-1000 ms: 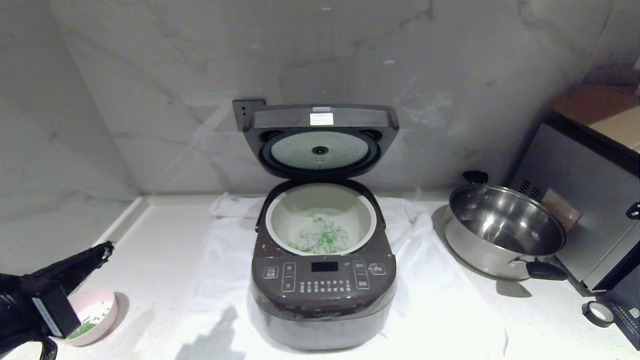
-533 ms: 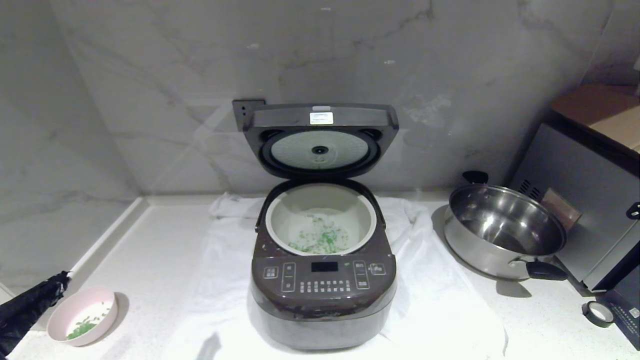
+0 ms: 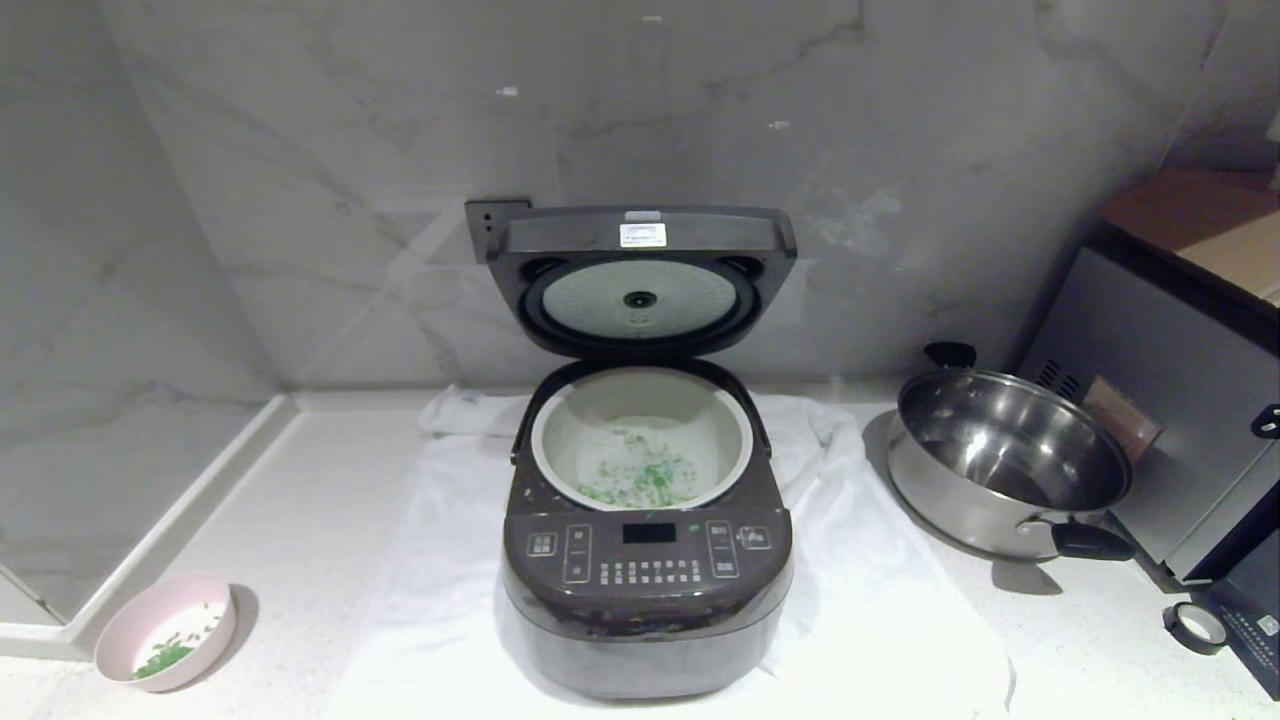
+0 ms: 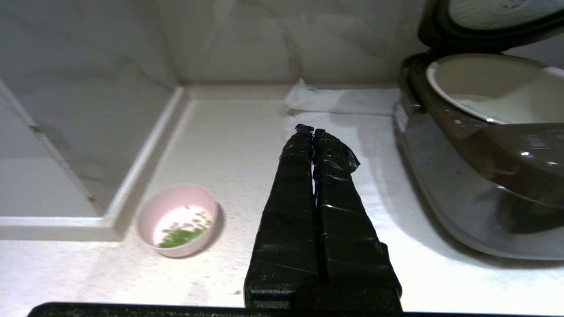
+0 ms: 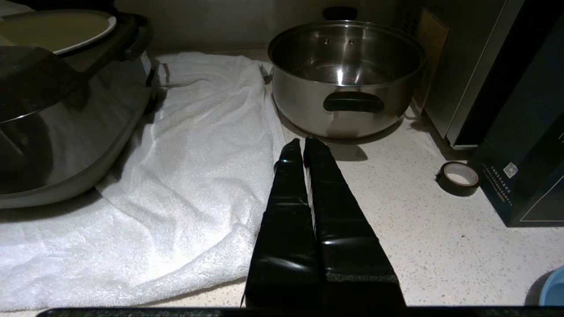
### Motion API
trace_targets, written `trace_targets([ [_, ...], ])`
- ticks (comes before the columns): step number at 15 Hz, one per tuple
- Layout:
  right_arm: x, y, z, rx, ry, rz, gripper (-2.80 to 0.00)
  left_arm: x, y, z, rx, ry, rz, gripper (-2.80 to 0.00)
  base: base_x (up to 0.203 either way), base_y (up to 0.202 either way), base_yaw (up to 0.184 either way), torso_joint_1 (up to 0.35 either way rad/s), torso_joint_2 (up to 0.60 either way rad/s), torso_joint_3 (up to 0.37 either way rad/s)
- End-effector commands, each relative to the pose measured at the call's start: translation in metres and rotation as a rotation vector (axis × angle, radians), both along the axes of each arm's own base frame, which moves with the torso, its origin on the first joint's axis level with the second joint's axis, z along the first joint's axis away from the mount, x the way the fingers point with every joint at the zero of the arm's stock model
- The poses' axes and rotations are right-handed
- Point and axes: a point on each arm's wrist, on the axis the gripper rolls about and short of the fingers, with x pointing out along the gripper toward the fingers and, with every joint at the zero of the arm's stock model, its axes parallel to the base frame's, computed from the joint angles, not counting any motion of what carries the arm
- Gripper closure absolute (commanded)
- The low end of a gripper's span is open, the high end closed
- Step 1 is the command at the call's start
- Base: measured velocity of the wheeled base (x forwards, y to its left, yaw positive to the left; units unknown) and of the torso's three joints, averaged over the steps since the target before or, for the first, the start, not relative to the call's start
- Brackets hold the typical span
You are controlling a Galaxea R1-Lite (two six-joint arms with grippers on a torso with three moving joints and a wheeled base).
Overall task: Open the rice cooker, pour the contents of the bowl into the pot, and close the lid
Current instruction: Turn on the tap
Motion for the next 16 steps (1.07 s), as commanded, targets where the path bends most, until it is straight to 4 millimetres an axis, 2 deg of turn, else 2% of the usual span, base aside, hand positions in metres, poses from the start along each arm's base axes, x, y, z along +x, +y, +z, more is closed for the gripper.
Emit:
trace_targets([
  [1,0.000,0.000,0.000,0.000,0.000,0.000,0.00,-0.017,0.000,-0.005,0.008,-0.089,0.021,0.00,0.000,0.000,0.000,0.000,0.00,0.000],
  [4,0.000,0.000,0.000,0.000,0.000,0.000,0.00,-0.034,-0.002,-0.013,0.024,-0.101,-0.007,0.00,0.000,0.000,0.000,0.000,0.00,0.000],
  [6,0.000,0.000,0.000,0.000,0.000,0.000,0.00,-0.044,-0.002,-0.026,0.044,-0.099,-0.002,0.00,0.000,0.000,0.000,0.000,0.00,0.000],
  [9,0.000,0.000,0.000,0.000,0.000,0.000,0.00,-0.032,-0.002,-0.059,0.049,0.013,0.011,0.00,0.000,0.000,0.000,0.000,0.00,0.000],
  [13,0.000,0.000,0.000,0.000,0.000,0.000,0.00,-0.022,-0.002,-0.086,0.051,0.111,-0.004,0.00,0.000,0.000,0.000,0.000,0.00,0.000],
  [16,0.000,0.000,0.000,-0.009,-0.002,0.000,0.00,-0.019,-0.002,-0.088,0.056,0.077,-0.008,0.00,0.000,0.000,0.000,0.000,0.00,0.000],
])
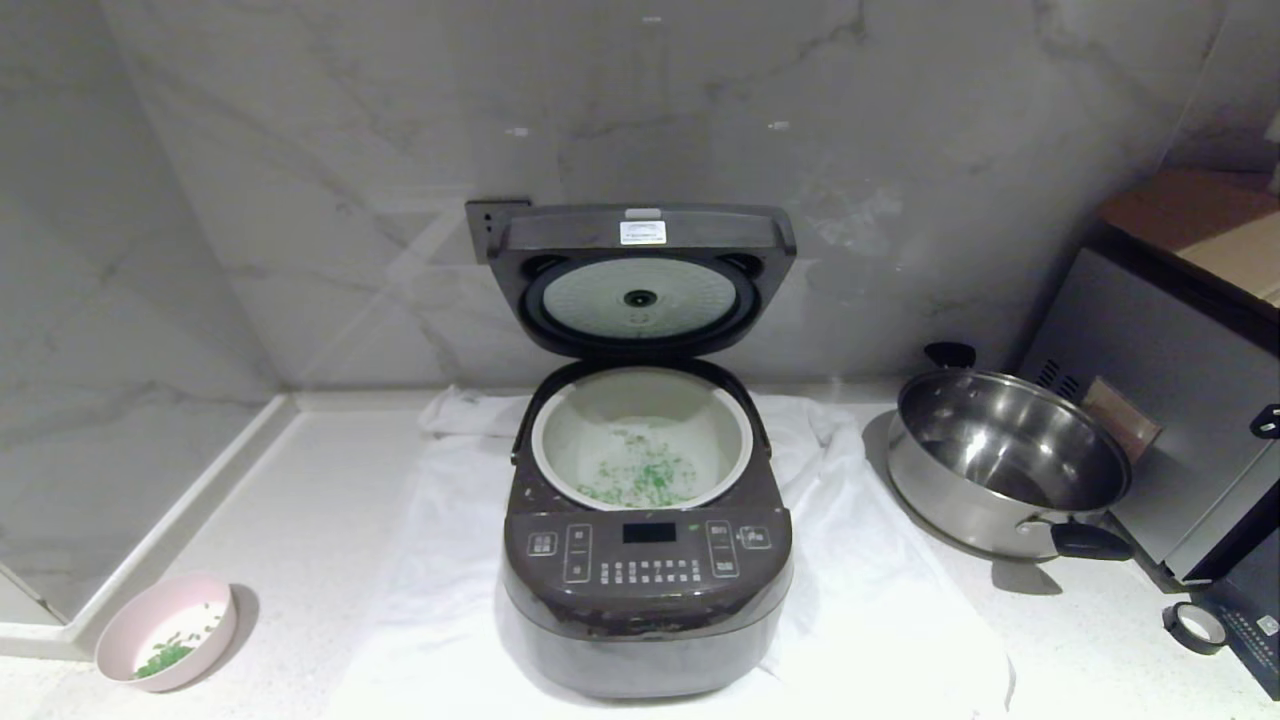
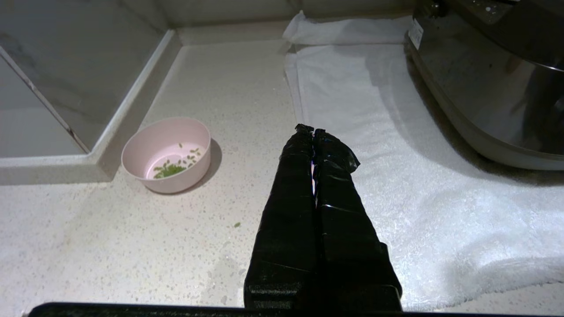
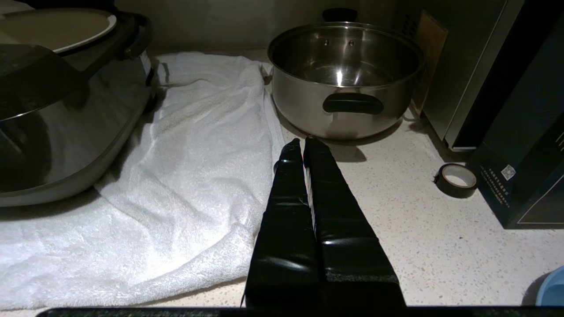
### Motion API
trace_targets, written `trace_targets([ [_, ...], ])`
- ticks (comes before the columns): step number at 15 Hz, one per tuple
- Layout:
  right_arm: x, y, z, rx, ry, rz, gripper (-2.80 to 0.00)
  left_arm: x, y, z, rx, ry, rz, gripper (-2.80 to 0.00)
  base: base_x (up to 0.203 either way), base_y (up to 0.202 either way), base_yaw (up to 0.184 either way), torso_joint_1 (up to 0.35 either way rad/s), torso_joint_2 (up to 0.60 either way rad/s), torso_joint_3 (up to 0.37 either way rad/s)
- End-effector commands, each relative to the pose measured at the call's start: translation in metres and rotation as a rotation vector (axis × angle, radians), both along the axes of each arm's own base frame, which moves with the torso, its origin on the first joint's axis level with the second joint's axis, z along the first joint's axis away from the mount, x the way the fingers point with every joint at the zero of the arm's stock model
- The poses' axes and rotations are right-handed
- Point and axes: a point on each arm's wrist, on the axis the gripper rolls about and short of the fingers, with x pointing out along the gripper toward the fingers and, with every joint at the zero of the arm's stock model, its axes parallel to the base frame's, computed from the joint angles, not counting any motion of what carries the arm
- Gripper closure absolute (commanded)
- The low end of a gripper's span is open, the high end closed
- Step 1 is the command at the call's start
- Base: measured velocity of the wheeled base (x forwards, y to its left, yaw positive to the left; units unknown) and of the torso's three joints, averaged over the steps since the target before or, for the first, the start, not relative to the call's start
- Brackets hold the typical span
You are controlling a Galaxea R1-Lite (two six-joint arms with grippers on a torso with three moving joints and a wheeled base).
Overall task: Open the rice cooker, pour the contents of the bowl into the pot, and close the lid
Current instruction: Turn on the tap
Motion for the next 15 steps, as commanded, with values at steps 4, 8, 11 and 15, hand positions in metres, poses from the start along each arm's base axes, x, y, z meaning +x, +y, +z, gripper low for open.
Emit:
trace_targets([
  [4,0.0000,0.0000,0.0001,0.004,-0.001,-0.001,0.00,0.0013,0.0000,-0.0032,0.004,-0.004,0.001,0.00,-0.017,0.000,-0.001,0.003,0.00,0.001],
  [8,0.0000,0.0000,0.0001,0.004,-0.001,-0.001,0.00,0.0013,0.0000,-0.0031,0.002,-0.005,0.001,0.00,-0.184,0.000,-0.001,-0.003,0.00,0.001],
  [11,0.0000,0.0000,0.0001,0.004,-0.001,-0.001,0.00,0.0013,0.0000,-0.0032,0.001,-0.004,0.001,0.00,-0.185,0.000,-0.002,0.000,0.00,0.004],
  [15,-0.0001,0.0000,0.0000,-0.001,-0.002,-0.001,0.00,0.0012,0.0000,-0.0029,0.007,-0.005,-0.001,0.00,-0.023,0.000,-0.001,-0.002,0.00,-0.001],
])
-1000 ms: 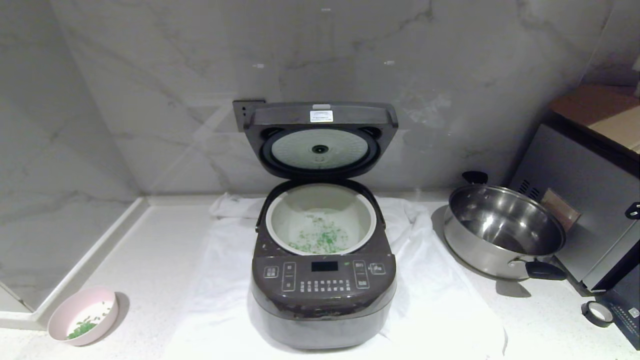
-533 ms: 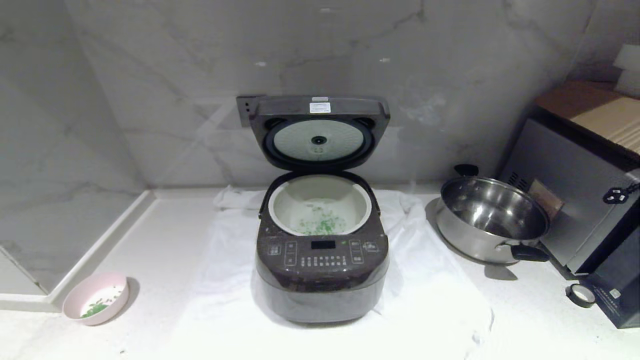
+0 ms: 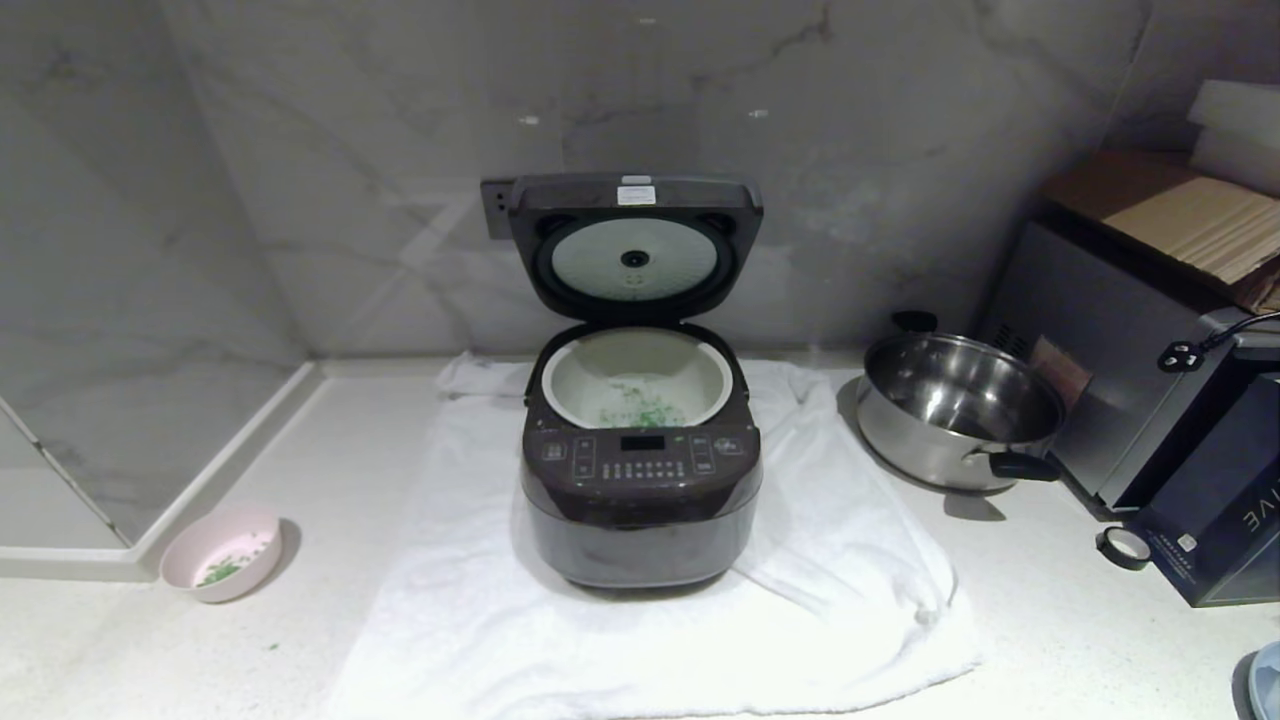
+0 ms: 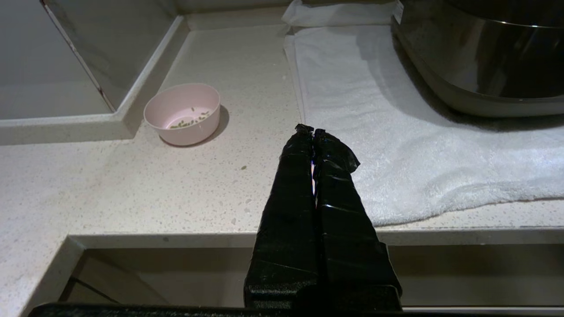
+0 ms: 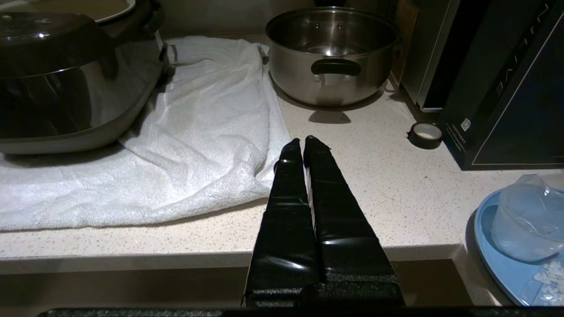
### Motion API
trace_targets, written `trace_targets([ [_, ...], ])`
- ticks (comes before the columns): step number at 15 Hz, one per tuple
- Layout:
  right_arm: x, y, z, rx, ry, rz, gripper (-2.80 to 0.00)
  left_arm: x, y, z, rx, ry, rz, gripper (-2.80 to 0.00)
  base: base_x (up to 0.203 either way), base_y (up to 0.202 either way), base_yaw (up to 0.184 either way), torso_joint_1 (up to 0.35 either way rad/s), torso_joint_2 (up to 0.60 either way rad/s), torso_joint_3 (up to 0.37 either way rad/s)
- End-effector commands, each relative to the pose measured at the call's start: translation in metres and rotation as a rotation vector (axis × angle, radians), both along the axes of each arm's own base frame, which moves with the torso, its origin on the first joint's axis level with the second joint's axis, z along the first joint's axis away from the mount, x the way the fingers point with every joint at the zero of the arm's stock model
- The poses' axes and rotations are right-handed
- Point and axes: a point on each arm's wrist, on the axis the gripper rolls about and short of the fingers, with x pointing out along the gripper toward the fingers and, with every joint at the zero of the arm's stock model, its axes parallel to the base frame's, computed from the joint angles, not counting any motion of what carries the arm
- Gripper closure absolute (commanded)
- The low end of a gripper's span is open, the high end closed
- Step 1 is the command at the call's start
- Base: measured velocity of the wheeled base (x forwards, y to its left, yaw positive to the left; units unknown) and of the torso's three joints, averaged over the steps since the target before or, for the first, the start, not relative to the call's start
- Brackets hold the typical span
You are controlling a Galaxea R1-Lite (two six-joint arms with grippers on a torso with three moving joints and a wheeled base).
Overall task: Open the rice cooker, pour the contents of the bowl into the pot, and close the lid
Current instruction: Turn on the tap
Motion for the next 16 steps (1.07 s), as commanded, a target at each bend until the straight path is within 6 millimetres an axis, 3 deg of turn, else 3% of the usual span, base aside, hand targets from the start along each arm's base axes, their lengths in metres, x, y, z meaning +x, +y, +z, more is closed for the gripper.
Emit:
trace_targets([
  [1,0.0000,0.0000,0.0001,0.001,-0.001,0.000,0.00,-0.0001,-0.0001,-0.0002,0.003,0.000,-0.001,0.00,0.000,0.000,0.000,0.000,0.00,0.000],
  [5,0.0000,0.0000,0.0001,0.002,-0.001,0.000,0.00,-0.0002,-0.0001,-0.0002,0.003,0.000,-0.001,0.00,-0.002,-0.004,0.041,0.001,0.00,0.002],
  [16,0.0000,0.0000,0.0001,0.005,-0.001,0.000,0.00,-0.0002,-0.0001,-0.0001,0.003,-0.001,-0.001,0.00,-0.002,-0.009,0.175,0.002,0.00,0.004],
])
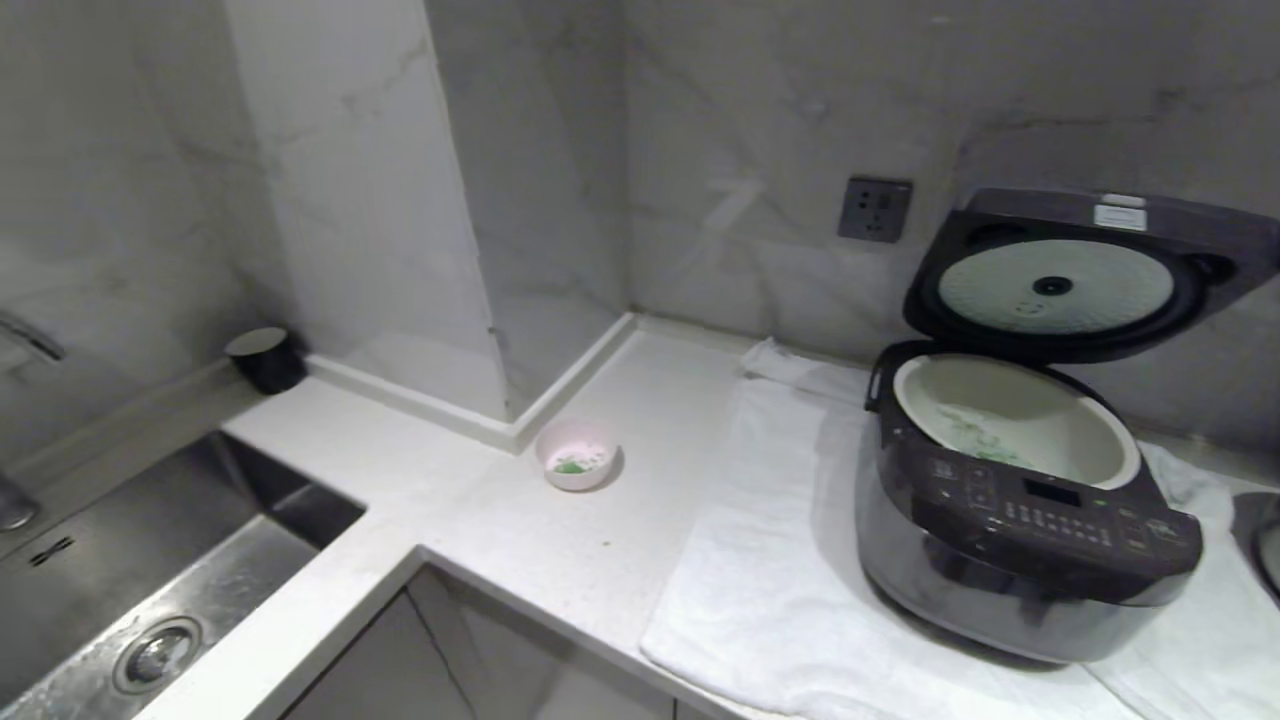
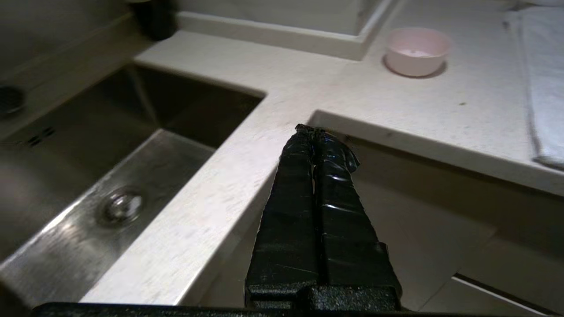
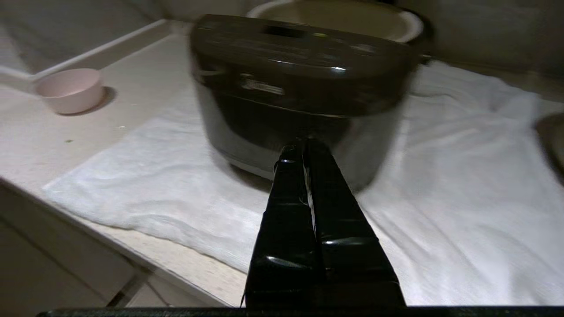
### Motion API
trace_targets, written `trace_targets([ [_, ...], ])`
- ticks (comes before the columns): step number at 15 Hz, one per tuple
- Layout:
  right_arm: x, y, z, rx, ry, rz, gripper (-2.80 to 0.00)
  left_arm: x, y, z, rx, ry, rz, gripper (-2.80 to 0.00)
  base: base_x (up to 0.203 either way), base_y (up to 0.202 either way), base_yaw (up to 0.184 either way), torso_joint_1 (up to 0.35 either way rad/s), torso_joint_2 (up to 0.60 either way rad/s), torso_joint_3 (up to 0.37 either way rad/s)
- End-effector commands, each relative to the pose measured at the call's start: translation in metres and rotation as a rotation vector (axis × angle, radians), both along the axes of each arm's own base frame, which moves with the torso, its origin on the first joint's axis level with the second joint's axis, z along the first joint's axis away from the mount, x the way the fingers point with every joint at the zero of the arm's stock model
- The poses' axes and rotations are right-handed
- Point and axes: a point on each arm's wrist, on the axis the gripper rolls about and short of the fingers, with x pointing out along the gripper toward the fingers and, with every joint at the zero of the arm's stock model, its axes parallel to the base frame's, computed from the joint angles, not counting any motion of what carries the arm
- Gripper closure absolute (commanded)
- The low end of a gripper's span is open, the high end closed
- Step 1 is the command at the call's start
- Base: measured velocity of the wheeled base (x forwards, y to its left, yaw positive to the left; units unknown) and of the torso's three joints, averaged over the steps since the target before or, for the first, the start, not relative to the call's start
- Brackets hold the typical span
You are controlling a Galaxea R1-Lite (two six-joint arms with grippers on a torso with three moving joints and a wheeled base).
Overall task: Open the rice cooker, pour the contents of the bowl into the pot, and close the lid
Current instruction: Turn on the tap
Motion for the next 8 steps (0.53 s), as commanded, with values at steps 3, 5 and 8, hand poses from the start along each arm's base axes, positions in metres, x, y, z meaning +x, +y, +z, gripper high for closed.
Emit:
trace_targets([
  [3,0.0000,0.0000,0.0001,0.000,-0.001,0.000,0.00,-0.0002,0.0000,0.0000,0.000,-0.003,0.000,0.00,-0.002,-0.008,0.176,0.002,0.00,0.005],
  [5,0.0000,0.0000,0.0001,0.000,-0.001,0.000,0.00,-0.0002,0.0000,-0.0003,-0.001,-0.002,0.000,0.00,-0.001,-0.008,0.174,0.006,0.00,0.003],
  [8,0.0000,0.0000,-0.0001,0.000,0.001,0.000,0.00,-0.0003,0.0000,0.0000,-0.004,-0.003,0.002,0.00,0.001,-0.008,0.172,0.002,0.00,0.000],
])
